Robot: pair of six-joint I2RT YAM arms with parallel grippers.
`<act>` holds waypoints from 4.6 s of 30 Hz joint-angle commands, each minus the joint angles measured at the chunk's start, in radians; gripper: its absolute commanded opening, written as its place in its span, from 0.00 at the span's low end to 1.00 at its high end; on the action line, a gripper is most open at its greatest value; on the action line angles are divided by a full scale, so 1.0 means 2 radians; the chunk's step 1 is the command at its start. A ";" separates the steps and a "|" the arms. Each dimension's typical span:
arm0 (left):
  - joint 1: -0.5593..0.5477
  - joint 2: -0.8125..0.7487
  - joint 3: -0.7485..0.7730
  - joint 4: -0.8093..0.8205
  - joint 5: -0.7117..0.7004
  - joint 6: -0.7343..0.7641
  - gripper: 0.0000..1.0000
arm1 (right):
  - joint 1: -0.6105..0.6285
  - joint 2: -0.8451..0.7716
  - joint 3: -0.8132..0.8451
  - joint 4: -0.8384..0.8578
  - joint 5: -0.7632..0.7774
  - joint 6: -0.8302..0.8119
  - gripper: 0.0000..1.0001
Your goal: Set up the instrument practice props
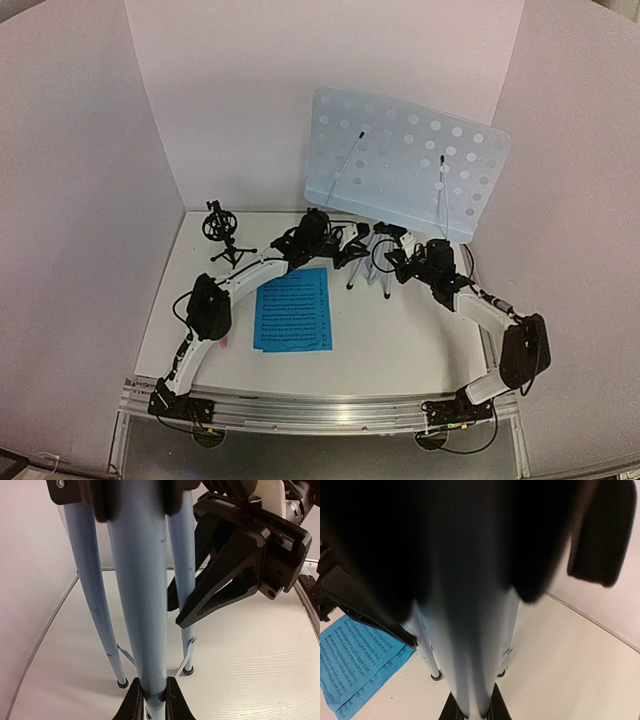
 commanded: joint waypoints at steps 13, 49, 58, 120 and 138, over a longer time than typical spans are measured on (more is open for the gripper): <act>0.033 -0.046 0.012 -0.131 -0.039 0.058 0.00 | -0.068 -0.024 0.082 -0.213 0.015 -0.033 0.00; 0.031 -0.072 -0.012 -0.222 -0.045 0.068 0.00 | -0.149 -0.018 0.119 -0.344 -0.018 -0.138 0.00; 0.023 -0.083 -0.048 -0.220 -0.041 0.052 0.00 | -0.163 -0.034 0.113 -0.374 -0.003 -0.176 0.00; 0.006 -0.054 -0.046 -0.148 -0.038 0.068 0.00 | -0.231 -0.063 0.043 -0.321 -0.005 -0.234 0.00; -0.024 -0.034 -0.061 0.015 0.007 -0.040 0.70 | -0.180 -0.047 0.006 -0.241 -0.031 -0.153 0.00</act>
